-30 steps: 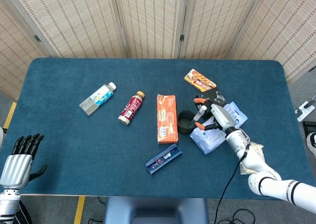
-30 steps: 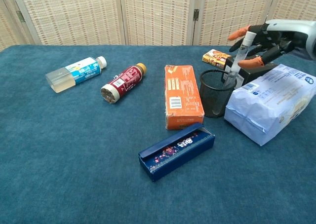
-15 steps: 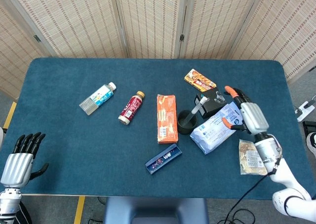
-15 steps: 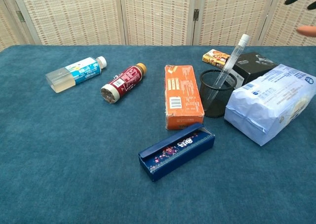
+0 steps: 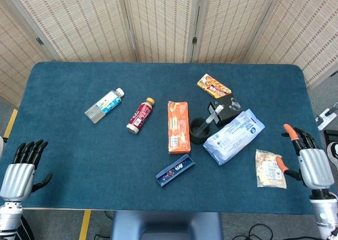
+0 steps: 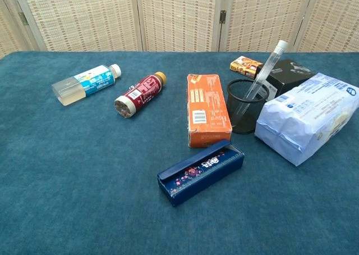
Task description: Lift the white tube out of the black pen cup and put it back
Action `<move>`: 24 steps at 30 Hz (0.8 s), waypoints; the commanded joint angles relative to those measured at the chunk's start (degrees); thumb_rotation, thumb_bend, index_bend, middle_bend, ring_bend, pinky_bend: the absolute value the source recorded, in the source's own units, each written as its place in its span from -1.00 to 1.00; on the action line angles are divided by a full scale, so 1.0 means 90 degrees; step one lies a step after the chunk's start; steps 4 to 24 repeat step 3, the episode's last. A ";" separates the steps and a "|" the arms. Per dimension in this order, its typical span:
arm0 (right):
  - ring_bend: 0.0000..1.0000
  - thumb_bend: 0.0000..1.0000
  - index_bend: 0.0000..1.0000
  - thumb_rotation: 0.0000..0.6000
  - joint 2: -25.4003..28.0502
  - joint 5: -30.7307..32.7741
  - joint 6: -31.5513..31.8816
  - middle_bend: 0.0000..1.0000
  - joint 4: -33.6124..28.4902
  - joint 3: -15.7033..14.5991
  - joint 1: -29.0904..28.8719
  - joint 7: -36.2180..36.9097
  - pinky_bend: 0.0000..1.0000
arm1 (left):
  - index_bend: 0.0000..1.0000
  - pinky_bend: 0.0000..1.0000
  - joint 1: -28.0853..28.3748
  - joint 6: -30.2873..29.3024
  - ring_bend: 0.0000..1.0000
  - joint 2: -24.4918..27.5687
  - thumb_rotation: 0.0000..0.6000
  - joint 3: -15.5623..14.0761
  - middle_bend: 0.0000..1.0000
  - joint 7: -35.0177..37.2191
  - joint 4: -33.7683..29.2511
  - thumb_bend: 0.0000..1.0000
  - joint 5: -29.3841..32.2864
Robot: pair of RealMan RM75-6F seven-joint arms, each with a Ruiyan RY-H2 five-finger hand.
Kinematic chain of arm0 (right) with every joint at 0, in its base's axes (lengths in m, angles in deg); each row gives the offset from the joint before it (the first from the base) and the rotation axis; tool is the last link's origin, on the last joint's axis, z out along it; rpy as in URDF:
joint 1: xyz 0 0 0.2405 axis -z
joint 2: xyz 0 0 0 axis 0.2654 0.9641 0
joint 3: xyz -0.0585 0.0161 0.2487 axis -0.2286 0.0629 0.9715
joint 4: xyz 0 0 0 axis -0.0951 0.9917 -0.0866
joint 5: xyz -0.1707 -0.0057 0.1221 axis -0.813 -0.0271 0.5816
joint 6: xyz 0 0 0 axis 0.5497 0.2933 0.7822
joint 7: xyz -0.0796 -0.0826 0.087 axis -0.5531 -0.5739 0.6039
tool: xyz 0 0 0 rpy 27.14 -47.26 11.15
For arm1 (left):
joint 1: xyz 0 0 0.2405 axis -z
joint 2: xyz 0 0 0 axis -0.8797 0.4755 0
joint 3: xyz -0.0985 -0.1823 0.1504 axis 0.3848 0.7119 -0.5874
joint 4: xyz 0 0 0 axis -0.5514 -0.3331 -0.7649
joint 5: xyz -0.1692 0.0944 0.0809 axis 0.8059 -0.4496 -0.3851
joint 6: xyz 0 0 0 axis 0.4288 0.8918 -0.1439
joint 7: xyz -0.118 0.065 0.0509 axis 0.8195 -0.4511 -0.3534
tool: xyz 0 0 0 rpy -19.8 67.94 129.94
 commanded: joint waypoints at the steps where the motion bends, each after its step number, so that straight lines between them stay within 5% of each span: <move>1: -0.82 -0.37 -0.87 1.00 -0.0047 -0.0156 0.0232 -0.52 0.0054 -0.0106 0.0201 0.0004 -0.73 | -0.77 -0.83 -0.0006 -0.0048 -0.80 0.0008 1.00 0.0017 -0.76 -0.0009 -0.0028 -0.42 -0.0022; 24: -0.82 -0.37 -0.87 1.00 -0.0087 -0.0306 0.0437 -0.52 0.0116 -0.0195 0.0376 0.0020 -0.73 | -0.76 -0.83 -0.0009 -0.0080 -0.80 0.0021 1.00 -0.0003 -0.76 -0.0027 -0.0045 -0.43 -0.0091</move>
